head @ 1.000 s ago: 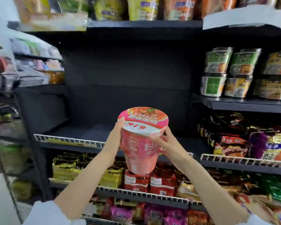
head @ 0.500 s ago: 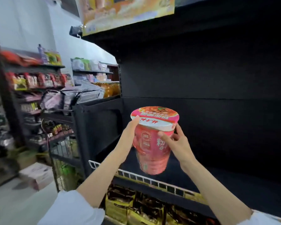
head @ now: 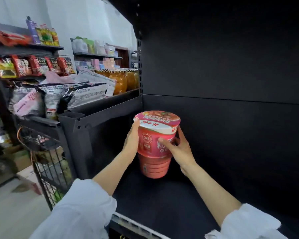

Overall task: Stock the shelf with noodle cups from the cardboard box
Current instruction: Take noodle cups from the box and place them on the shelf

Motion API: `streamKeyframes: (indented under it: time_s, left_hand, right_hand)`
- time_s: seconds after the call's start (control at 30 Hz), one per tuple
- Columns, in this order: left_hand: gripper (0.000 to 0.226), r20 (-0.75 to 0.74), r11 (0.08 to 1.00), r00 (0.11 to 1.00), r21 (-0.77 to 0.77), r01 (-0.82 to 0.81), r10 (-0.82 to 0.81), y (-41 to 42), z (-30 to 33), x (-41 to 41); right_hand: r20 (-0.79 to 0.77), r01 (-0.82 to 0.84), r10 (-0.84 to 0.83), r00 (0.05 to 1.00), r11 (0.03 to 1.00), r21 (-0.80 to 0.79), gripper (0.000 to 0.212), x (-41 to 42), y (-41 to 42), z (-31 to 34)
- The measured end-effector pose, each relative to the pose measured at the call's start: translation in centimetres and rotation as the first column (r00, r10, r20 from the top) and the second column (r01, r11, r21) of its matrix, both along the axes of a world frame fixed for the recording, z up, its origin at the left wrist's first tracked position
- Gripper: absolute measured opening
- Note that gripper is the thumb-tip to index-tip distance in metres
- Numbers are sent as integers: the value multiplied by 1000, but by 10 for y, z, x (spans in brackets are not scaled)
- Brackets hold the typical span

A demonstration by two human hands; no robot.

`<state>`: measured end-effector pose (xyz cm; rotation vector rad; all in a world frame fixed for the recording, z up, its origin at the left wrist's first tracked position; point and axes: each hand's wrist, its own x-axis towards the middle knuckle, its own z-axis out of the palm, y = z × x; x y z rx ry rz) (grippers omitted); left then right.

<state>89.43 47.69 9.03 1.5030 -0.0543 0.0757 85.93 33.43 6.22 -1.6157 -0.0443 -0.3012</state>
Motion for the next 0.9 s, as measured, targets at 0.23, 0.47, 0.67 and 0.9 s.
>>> streamKeyframes:
  time_s: [0.23, 0.47, 0.67, 0.9]
  left_hand:
    - [52, -23, 1000, 1000, 22, 18, -18, 12, -24, 50]
    - [76, -27, 995, 1000, 98, -6, 9, 19, -40, 64]
    - [63, 23, 977, 994, 181, -111, 109, 26, -26, 44]
    - [35, 142, 871, 963, 411, -269, 230, 14, -13, -11]
  right_hand:
    - [6, 87, -87, 996, 988, -127, 97, 45, 17, -22]
    - [-26, 157, -163, 986, 977, -146, 89, 48, 30, -32]
    - [-54, 115, -125, 991, 979, -170, 96, 40, 34, -23]
    - [-103, 119, -151, 983, 957, -264, 54, -7, 21, -6]
